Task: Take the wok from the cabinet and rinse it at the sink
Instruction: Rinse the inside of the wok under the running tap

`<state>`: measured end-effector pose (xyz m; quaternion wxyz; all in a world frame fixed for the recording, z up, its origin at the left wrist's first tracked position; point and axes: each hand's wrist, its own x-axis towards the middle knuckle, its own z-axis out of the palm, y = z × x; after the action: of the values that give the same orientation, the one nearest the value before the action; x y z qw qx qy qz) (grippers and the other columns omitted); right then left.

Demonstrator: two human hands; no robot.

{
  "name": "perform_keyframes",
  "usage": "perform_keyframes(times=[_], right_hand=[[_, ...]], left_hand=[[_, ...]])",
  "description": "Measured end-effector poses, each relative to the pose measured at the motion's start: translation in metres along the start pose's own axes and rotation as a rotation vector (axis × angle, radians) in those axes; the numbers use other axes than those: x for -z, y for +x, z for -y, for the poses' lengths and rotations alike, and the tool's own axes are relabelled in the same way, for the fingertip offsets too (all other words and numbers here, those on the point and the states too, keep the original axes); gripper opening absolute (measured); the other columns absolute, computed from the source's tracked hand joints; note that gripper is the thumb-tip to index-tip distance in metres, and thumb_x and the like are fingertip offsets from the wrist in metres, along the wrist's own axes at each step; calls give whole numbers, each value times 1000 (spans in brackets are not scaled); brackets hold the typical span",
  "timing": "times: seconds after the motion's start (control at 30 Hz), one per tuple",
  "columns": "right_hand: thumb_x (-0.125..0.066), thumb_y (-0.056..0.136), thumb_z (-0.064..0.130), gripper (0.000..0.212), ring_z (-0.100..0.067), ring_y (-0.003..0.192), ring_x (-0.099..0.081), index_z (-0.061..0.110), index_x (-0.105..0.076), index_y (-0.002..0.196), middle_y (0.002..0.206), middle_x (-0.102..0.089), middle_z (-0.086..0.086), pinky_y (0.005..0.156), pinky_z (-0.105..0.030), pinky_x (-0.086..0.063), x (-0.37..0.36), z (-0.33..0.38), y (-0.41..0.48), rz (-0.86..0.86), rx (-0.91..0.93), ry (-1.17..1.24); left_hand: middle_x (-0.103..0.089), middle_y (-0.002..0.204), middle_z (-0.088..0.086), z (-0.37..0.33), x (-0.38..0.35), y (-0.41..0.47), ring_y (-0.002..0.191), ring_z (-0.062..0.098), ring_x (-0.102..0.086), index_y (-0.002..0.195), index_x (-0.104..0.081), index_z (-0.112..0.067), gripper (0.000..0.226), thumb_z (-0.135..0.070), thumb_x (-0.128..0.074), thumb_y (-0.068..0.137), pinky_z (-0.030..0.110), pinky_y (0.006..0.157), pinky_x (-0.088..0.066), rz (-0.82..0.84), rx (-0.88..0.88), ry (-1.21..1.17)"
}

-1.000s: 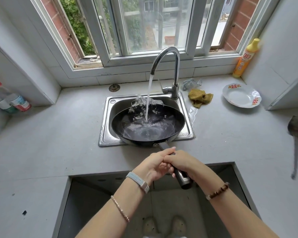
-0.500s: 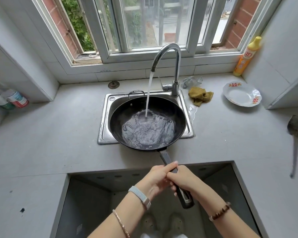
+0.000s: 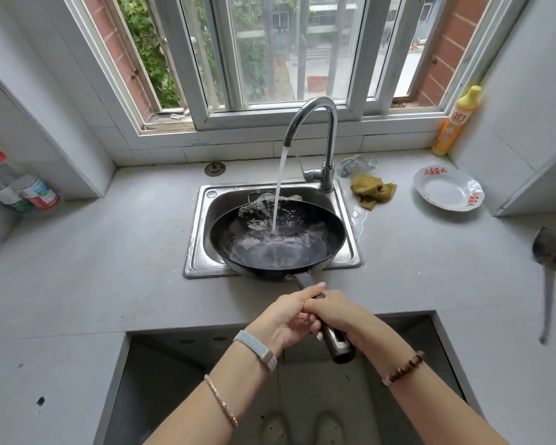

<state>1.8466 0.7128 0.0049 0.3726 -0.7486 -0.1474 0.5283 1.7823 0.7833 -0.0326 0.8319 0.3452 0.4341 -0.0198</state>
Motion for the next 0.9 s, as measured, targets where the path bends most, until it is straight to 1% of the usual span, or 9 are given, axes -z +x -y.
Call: perform_keyframes(times=[0.13, 0.27, 0.37, 0.5, 0.63, 0.73, 0.8, 0.9], right_hand=[[-50, 84, 5, 21, -8, 36, -48, 7, -58, 64, 46, -53, 0, 39, -20, -46, -1, -7, -2, 0, -2, 5], [-51, 85, 6, 12, -10, 36, -48, 3, -56, 74, 47, -52, -2, 38, -22, -47, -3, -23, -1, -6, 12, 3], [-49, 84, 6, 16, -13, 35, -48, 3, -55, 70, 44, -51, -2, 39, -25, -49, -5, -33, -1, -6, 10, -33], [-47, 84, 4, 23, -12, 31, -45, 4, -53, 62, 40, -49, -3, 35, -22, -44, -7, -40, -3, -44, 16, -51], [-45, 81, 1, 26, -12, 31, -43, 5, -50, 56, 38, -47, -2, 35, -21, -41, -6, -46, -5, -66, 44, -23], [-46, 79, 0, 28, -13, 32, -42, 6, -50, 52, 37, -46, -2, 37, -22, -41, -3, -49, -7, -61, 61, -17], [-47, 79, 0, 29, -12, 32, -42, 7, -49, 51, 36, -45, 0, 37, -21, -41, 0, -49, -8, -51, 80, -12], [-45, 79, -1, 32, -11, 32, -42, 9, -49, 49, 36, -46, 1, 38, -20, -40, 4, -49, -7, -25, 101, -2]], left_hand=[[-48, 37, 1, 7, 2, 1, 25, 11, -39, 68, -61, -7, 26, -22, -67, 88, 17, 31, -37, 1, -12, 4], [-46, 38, 3, 20, 3, 1, 28, 14, -39, 69, -63, -5, 27, -24, -69, 86, 21, 33, -40, -3, -4, 36], [-42, 42, 6, 28, 4, 1, 28, 18, -38, 71, -61, -4, 28, -26, -68, 87, 22, 34, -40, 6, 22, 63], [-50, 47, 9, 32, 3, 1, 29, 20, -42, 80, -57, -4, 25, -24, -68, 87, 24, 33, -41, 14, 49, 67], [-53, 47, 8, 31, 0, 3, 29, 19, -43, 73, -57, -6, 27, -25, -66, 89, 23, 32, -40, 21, 86, 62], [-56, 46, 8, 32, -2, 4, 28, 21, -45, 72, -57, -5, 28, -25, -64, 90, 24, 31, -41, 38, 104, 69], [-56, 46, 9, 33, -4, 5, 28, 22, -45, 76, -56, -2, 27, -23, -65, 90, 25, 31, -42, 32, 80, 80], [-56, 48, 11, 33, -5, 5, 30, 22, -46, 87, -53, 1, 27, -21, -69, 87, 28, 32, -44, 17, 22, 98]])
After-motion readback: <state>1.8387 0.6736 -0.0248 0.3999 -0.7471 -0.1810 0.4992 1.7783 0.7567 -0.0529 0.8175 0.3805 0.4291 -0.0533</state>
